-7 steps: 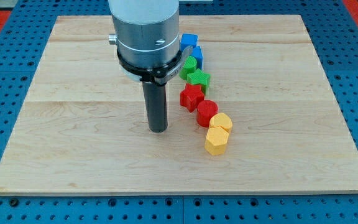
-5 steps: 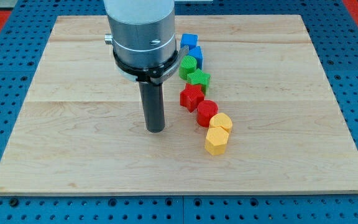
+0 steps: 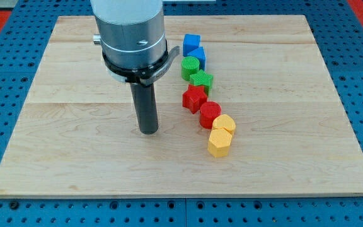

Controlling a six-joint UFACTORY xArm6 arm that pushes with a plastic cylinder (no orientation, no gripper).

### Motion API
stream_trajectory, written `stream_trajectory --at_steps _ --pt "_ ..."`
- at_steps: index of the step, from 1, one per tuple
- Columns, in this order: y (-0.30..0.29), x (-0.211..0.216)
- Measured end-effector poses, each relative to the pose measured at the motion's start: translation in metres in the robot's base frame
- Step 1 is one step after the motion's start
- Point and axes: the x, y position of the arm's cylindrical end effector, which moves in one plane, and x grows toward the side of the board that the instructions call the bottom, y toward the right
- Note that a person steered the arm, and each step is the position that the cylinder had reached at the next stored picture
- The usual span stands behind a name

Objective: Point at the red star

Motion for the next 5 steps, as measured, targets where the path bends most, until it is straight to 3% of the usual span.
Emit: stream_trajectory --at_steps 3,5 --pt "0.032 -0.006" --pt "0.058 -0.046"
